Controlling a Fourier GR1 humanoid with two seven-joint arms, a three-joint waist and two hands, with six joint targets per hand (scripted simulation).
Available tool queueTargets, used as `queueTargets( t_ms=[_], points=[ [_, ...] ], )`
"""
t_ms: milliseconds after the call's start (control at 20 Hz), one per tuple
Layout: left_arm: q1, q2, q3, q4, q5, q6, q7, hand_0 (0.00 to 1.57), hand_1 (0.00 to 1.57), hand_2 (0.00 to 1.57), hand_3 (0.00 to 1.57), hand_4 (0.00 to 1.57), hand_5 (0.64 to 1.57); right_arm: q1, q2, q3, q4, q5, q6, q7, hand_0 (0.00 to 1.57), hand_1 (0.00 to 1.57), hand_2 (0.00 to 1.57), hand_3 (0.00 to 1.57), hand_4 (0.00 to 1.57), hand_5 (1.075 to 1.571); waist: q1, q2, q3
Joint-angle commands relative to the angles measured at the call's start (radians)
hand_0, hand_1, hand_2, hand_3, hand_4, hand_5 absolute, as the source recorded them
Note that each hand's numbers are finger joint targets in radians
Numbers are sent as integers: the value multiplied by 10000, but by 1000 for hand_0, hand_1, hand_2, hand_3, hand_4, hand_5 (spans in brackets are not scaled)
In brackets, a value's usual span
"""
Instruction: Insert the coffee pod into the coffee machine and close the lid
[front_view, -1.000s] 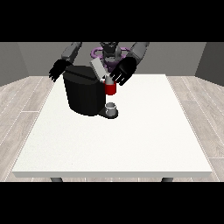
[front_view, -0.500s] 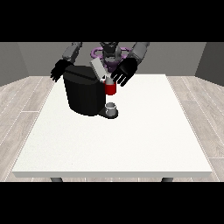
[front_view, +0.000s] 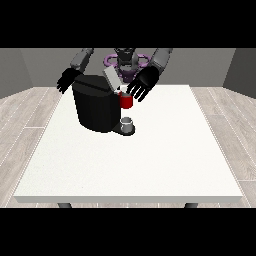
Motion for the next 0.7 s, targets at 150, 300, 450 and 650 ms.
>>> queueTargets(
  t_ms=[150, 300, 450, 650],
  points=[
    [41, 448, -241, 245, -311, -593, -586, 0, 0, 0, 0, 0, 1571, -373, 113, 113, -303, 359, -626, 504, 0, 0, 0, 0, 360, 1571, 179, 29, -21],
    [14, 243, -248, 152, -435, -411, -141, 0, 0, 0, 0, 0, 1571, 111, -119, -65, 94, -95, 162, -33, 0, 0, 0, 0, 344, 1571, -27, -12, -16],
    [-210, 202, -149, 158, -423, -392, -100, 0, 0, 0, 0, 0, 1571, -205, 475, 338, -35, 425, -690, 143, 0, 0, 0, 0, 378, 1571, 140, 17, -19],
    [352, 481, -15, 198, -263, -941, -338, 0, 0, 0, 0, 0, 1571, 759, 71, 66, -107, -22, -25, 64, 0, 0, 0, 0, 363, 1571, 131, -855, -19]
  ],
)
